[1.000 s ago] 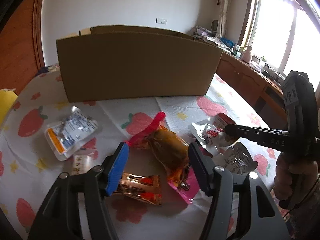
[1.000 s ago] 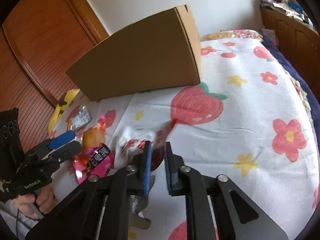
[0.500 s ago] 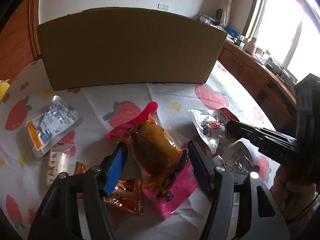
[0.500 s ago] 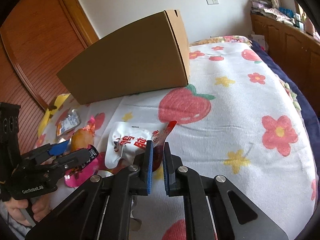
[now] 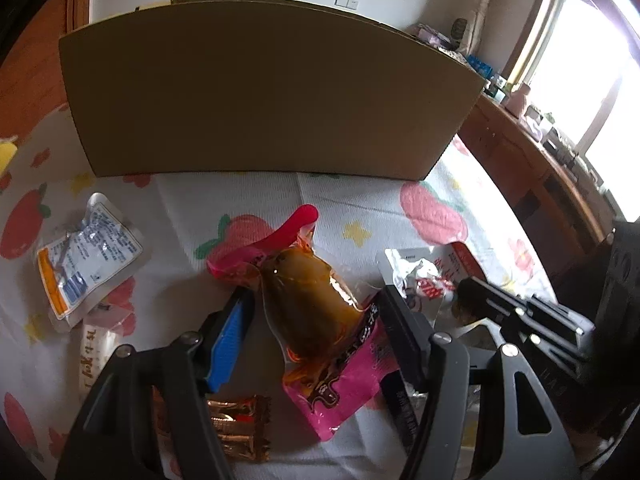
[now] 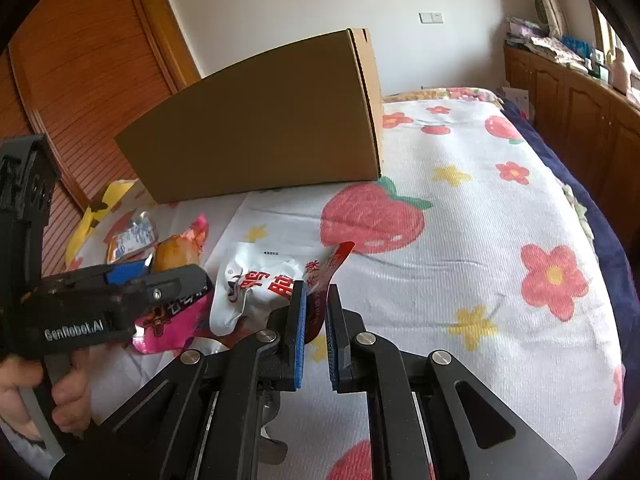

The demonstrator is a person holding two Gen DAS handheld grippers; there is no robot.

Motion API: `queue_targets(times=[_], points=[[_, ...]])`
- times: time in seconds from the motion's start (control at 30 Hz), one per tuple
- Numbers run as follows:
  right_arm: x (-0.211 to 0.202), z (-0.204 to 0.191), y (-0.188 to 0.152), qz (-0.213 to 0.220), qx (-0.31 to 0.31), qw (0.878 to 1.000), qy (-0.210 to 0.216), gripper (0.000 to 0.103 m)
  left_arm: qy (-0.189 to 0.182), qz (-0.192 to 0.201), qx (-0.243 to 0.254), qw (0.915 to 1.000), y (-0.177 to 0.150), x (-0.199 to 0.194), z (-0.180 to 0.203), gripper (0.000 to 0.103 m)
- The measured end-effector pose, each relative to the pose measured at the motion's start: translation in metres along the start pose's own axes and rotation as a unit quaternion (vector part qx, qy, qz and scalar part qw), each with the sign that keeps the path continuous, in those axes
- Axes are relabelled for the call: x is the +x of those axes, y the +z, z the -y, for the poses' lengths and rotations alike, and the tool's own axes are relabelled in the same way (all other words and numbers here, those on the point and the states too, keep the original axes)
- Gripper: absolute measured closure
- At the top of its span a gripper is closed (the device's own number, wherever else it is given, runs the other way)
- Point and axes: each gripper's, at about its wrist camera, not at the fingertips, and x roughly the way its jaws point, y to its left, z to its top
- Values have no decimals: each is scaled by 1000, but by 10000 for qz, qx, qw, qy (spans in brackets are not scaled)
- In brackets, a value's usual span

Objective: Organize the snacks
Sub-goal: 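Grasp the pink-orange jelly bag with the left tool while the right tool grasps the white printed bag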

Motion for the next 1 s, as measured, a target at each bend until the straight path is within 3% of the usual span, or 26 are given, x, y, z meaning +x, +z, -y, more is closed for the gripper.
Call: queue_targets(times=[0.23, 0.37, 0.67, 1.0], points=[[0, 2, -1, 4, 40, 10000, 86, 97, -43, -85, -175, 9998, 11, 6, -3, 37], [-1, 1, -1, 40, -2, 10000, 69, 97, 119, -63, -88, 9999, 14, 8, -2, 37], [-2, 2, -2, 68, -1, 9999, 97, 97, 292, 57, 167, 9994, 11, 7, -1, 55], [-2, 1, -2, 87, -3, 9999, 88, 97, 310, 428, 493, 9974, 2, -17, 6, 55]])
